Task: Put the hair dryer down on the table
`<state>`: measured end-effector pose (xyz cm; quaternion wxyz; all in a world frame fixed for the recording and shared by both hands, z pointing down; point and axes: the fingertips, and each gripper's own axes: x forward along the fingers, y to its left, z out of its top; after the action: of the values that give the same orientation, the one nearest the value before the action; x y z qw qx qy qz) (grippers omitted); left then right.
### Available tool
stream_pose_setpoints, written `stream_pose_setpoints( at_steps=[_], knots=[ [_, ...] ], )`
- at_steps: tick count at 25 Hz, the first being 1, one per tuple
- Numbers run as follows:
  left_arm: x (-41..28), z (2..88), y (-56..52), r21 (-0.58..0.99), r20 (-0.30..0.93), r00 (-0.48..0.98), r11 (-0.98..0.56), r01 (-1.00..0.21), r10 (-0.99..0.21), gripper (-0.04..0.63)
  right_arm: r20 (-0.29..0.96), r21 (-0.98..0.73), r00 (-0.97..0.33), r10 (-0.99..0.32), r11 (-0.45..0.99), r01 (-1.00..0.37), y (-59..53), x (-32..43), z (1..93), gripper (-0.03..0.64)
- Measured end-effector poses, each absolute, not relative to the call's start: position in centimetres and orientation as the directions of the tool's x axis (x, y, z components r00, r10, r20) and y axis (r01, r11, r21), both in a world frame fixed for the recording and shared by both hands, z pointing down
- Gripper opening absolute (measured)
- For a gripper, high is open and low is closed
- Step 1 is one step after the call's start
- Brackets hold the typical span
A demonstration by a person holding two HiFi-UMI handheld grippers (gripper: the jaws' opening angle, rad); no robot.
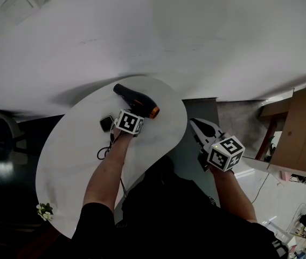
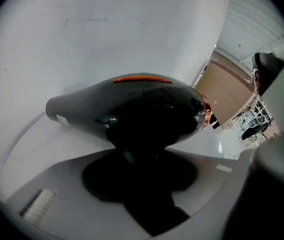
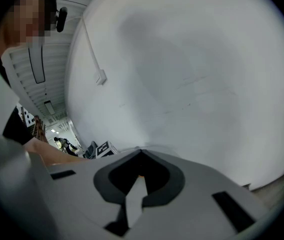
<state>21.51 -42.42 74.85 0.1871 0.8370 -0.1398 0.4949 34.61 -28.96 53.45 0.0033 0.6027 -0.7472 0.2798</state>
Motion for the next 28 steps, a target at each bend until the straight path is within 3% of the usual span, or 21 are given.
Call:
stream_pose_setpoints(
  at_steps=[5,9,18,28],
  knots=[
    [21.6,75.2,-42.0,0.081,0.900,0.427,-0.932,-0.354,-0.084,0.217,0.326,-0.415,-0.310,-0.893,0.159,-0.896,-28.5,34.2,53.0,0.006],
    [20.5,73.9,-41.8,0.038,0.898,0.420,-0.927,-0.374,-0.133,0.230,0.301,-0.412,-0.347,-0.888,0.207,-0.887,-28.4,33.8,52.0,0.006],
    [14.1,62.9,-41.4,-0.031,0.770,0.510,-0.821,-0.570,-0.383,0.224,0.179,-0.395,-0.502,-0.846,0.406,-0.824,-30.0,29.4,48.0,0.006],
    [0.9,50.6,-38.2,0.079,0.503,0.571,-0.623,-0.778,-0.649,0.150,0.136,-0.281,-0.675,-0.725,0.625,-0.728,-30.4,19.4,44.5,0.006]
  ],
)
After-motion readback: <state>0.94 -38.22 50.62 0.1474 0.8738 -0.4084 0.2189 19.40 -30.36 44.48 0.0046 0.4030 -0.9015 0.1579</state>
